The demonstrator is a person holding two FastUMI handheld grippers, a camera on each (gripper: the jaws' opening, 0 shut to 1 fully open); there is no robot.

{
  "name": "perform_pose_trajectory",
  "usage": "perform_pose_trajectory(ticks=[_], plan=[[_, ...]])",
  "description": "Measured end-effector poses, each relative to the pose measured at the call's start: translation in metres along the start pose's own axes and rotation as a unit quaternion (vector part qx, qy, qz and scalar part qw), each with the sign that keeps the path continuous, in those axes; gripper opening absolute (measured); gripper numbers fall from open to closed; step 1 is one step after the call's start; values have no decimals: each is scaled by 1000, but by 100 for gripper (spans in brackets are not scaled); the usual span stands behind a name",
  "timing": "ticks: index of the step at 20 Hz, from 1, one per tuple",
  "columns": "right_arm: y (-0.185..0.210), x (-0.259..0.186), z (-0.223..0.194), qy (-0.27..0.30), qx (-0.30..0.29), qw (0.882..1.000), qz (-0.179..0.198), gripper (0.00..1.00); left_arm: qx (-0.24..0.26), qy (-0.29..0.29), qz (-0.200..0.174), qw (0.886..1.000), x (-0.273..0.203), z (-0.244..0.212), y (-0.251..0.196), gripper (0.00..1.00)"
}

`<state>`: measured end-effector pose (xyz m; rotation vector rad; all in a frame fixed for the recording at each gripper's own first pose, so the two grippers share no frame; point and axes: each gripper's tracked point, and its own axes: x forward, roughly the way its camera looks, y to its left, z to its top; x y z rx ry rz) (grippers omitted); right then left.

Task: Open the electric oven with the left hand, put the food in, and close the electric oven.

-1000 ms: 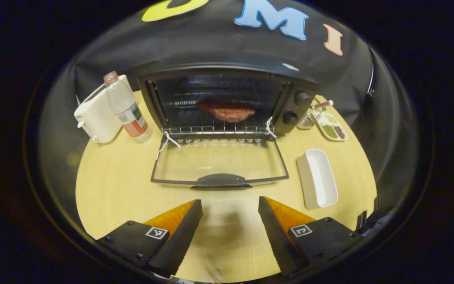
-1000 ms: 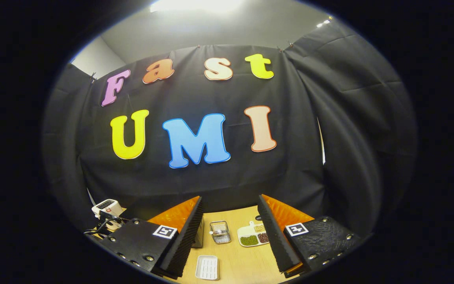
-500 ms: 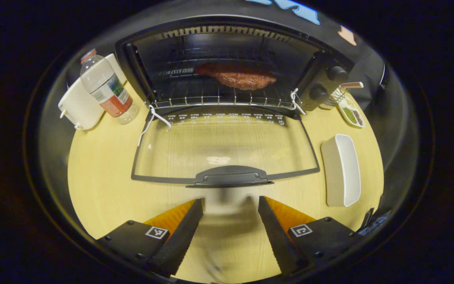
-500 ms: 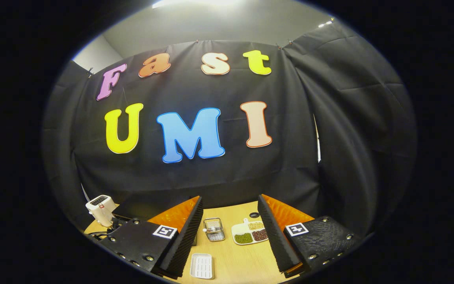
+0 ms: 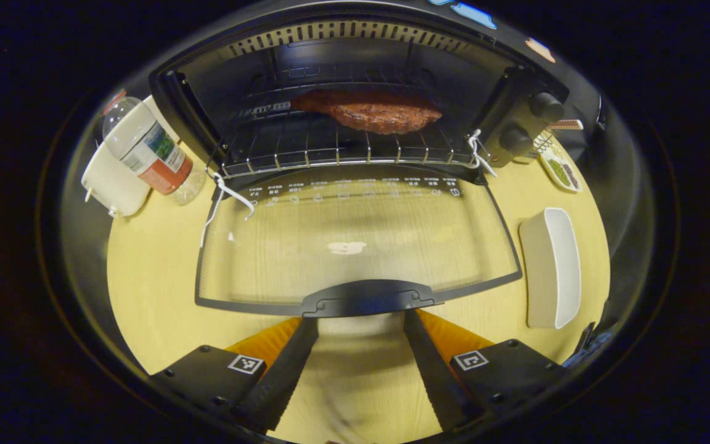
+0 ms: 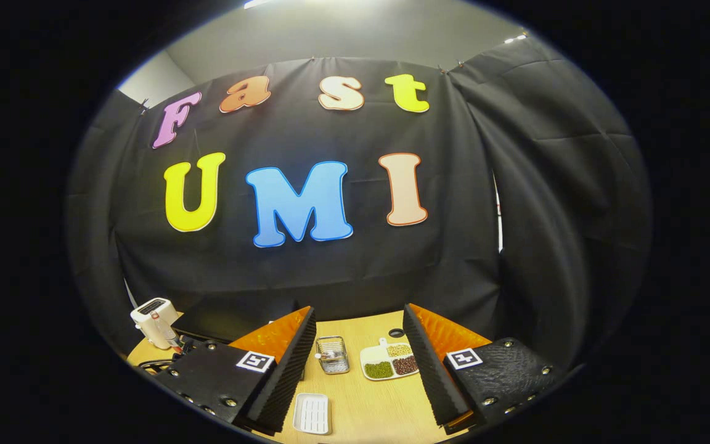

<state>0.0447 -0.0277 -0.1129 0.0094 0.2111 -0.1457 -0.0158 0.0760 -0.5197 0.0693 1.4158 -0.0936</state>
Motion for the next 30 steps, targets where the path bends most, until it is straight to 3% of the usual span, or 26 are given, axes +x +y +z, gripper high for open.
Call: perform_pose_trajectory(ticks=[2, 4, 5, 6, 11, 18, 19, 22, 23, 24, 30], plan=[[1, 0, -1, 2, -3, 1000, 2, 87, -4, 2, 1, 1000, 2, 1, 1, 100], [3, -1, 0, 1, -1, 1000, 3, 87, -2, 1, 0, 1000, 0, 0, 1, 96], [3, -2, 0, 1, -1, 1000, 4, 87, -5, -4, 0, 1000, -2, 1, 0, 100], [3, -3, 1, 1, -2, 1000, 4, 87, -5, -9, 1, 1000, -6, 1, 0, 96], [11, -6, 0, 1, -2, 1000, 15, 87, -2, -46, 0, 999, -33, 7, -2, 100], [23, -11, 6, -10, -2, 999, 35, 87, -8, -97, -2, 995, -62, 18, -3, 96], [22, -12, 6, -11, -5, 999, 35, 87, -9, -102, -1, 995, -65, 20, -3, 100], [18, -14, 10, -16, -8, 999, 32, 87, 0, -134, 5, 991, -77, 29, -3, 96], [18, -16, 10, -16, -7, 999, 31, 87, 2, -137, 7, 991, -78, 30, -3, 100], [17, -16, 10, -16, -7, 999, 31, 87, -1, -140, 9, 990, -79, 33, -2, 96], [11, -19, 12, -15, -13, 999, 25, 87, 14, -175, 22, 984, -94, 49, -1, 99]])
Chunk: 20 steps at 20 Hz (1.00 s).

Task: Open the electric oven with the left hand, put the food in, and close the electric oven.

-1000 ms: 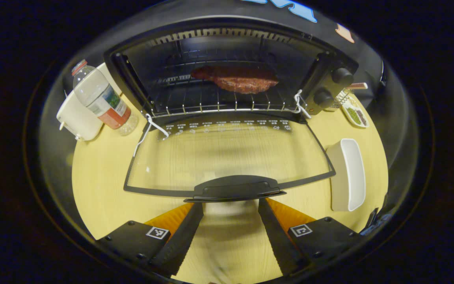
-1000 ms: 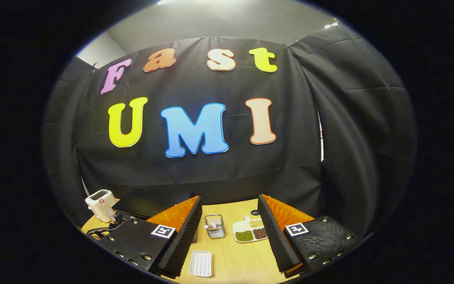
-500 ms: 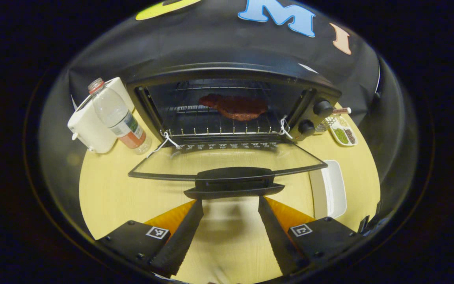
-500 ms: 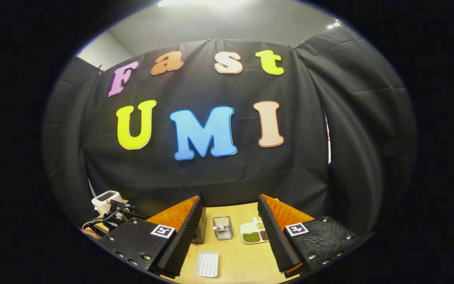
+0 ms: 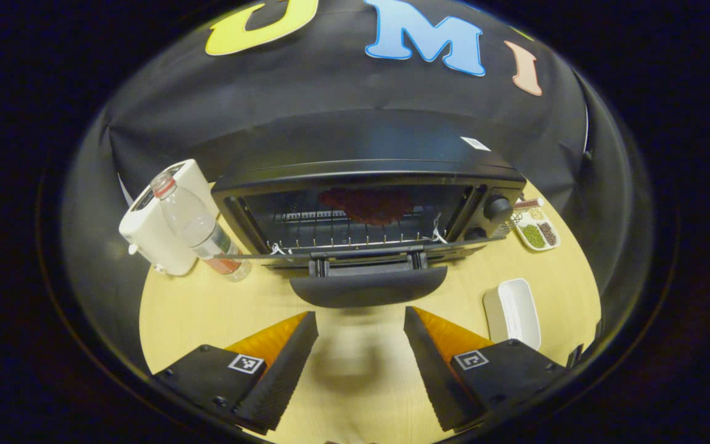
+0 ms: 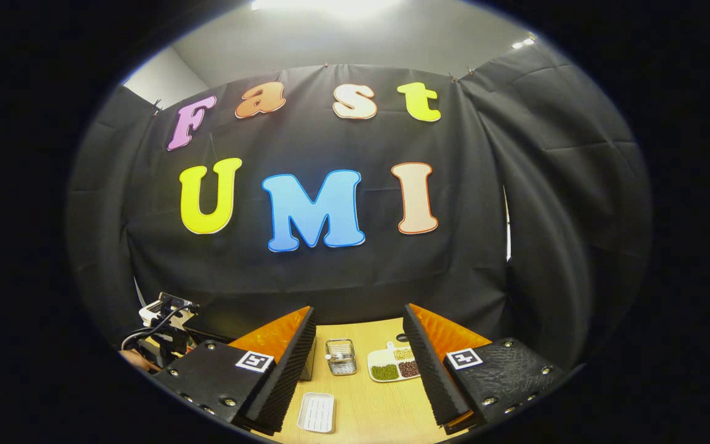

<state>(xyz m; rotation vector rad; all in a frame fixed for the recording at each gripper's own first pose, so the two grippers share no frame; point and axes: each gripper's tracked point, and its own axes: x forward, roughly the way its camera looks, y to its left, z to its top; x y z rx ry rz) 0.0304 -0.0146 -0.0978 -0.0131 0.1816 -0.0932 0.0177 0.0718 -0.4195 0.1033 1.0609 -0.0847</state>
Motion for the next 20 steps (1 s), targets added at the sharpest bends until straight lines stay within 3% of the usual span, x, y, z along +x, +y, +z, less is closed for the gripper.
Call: perform_pose_trajectory(ticks=[1, 4, 5, 11, 15, 16, 20], plan=[[-1, 0, 1, -1, -1, 1000, -1, 87, 1, -6, 0, 1000, -2, 4, -1, 92], [-2, 0, 4, -5, -4, 1000, 0, 87, 10, -33, 4, 999, -5, 24, -3, 100], [-1, -1, 4, -5, -5, 1000, 2, 87, 11, -45, 4, 999, -9, 30, -2, 96], [3, 2, 7, -6, -6, 1000, 21, 87, 7, -137, 4, 991, -66, 83, -17, 96], [8, 3, 24, -21, -8, 999, 35, 87, -14, -246, -12, 969, -146, 129, -39, 100], [12, 4, 30, -25, -3, 999, 38, 87, -12, -273, -10, 962, -170, 139, -42, 96], [35, -1, 58, -44, 16, 997, 63, 87, -13, -389, 12, 921, -270, 180, -45, 100]])
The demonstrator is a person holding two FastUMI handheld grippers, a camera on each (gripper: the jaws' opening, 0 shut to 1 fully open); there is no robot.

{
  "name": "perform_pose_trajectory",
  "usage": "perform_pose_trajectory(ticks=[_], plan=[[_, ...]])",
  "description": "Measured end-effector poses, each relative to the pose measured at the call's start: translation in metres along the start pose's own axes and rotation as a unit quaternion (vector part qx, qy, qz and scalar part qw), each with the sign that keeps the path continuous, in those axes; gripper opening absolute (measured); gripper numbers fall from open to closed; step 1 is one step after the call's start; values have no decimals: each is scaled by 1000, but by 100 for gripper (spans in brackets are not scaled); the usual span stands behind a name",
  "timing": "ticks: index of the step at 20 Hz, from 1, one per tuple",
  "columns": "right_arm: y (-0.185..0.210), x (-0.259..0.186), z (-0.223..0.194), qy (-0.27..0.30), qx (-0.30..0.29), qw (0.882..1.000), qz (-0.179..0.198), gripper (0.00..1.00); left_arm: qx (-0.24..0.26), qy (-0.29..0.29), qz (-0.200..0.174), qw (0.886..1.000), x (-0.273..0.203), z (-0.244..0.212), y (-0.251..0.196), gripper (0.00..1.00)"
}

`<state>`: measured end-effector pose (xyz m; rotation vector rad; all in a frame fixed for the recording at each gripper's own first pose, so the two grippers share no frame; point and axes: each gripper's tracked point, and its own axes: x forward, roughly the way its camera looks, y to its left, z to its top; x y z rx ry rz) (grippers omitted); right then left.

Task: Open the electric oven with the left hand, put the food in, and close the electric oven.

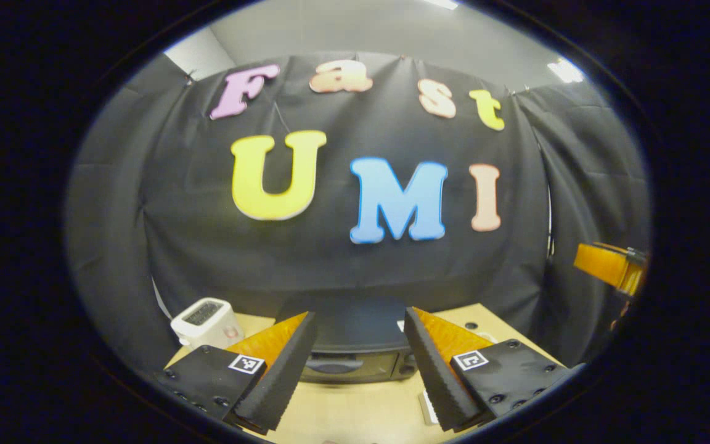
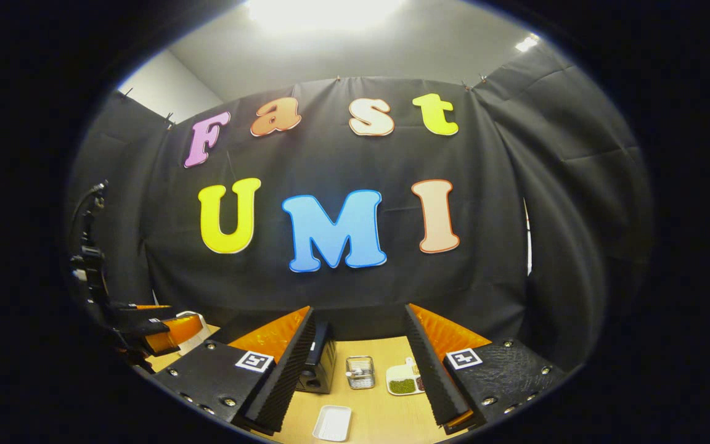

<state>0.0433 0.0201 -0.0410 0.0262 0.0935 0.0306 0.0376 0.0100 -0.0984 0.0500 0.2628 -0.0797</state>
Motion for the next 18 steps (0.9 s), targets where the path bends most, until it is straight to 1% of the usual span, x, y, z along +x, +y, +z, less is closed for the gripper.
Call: perform_pose_trajectory(ticks=[1, 2, 3, 4, 5, 6, 7, 8, 11, 13, 14, 15, 16, 18], plan=[[6, -2, 8, -5, 0, 1000, 4, 87, 1, -26, -1, 1000, -13, 20, -3, 99], [9, -4, 14, -10, -3, 1000, 7, 82, 5, -44, 2, 999, -26, 35, -2, 99], [14, -8, 21, -14, -6, 1000, 10, 87, 7, -53, 4, 999, -36, 47, -2, 99], [18, -12, 28, -18, -10, 1000, 14, 87, 2, -62, 2, 998, -46, 57, -5, 99], [21, -15, 34, -22, -14, 1000, 17, 82, -6, -73, -3, 997, -54, 69, -9, 99], [24, -18, 39, -24, -18, 999, 20, 82, -12, -86, -8, 996, -61, 80, -13, 99], [27, -21, 42, -26, -21, 999, 21, 87, -15, -92, -7, 996, -66, 87, -13, 99], [30, -23, 45, -27, -19, 999, 24, 87, -11, -98, -5, 995, -71, 92, -11, 99], [36, -27, 46, -29, -9, 999, 30, 87, 3, -99, -5, 995, -77, 93, -13, 99], [35, -27, 44, -26, -9, 999, 27, 87, 3, -93, -10, 996, -76, 87, -13, 99], [35, -28, 43, -25, -7, 999, 23, 87, 2, -90, -12, 996, -75, 84, -13, 95], [35, -28, 41, -24, -5, 999, 22, 87, 2, -87, -12, 996, -73, 82, -11, 99], [36, -27, 40, -22, -3, 1000, 19, 87, 3, -85, -11, 996, -73, 80, -6, 92], [40, -27, 37, -21, -4, 1000, 16, 87, 3, -82, -14, 996, -71, 78, -1, 99]])
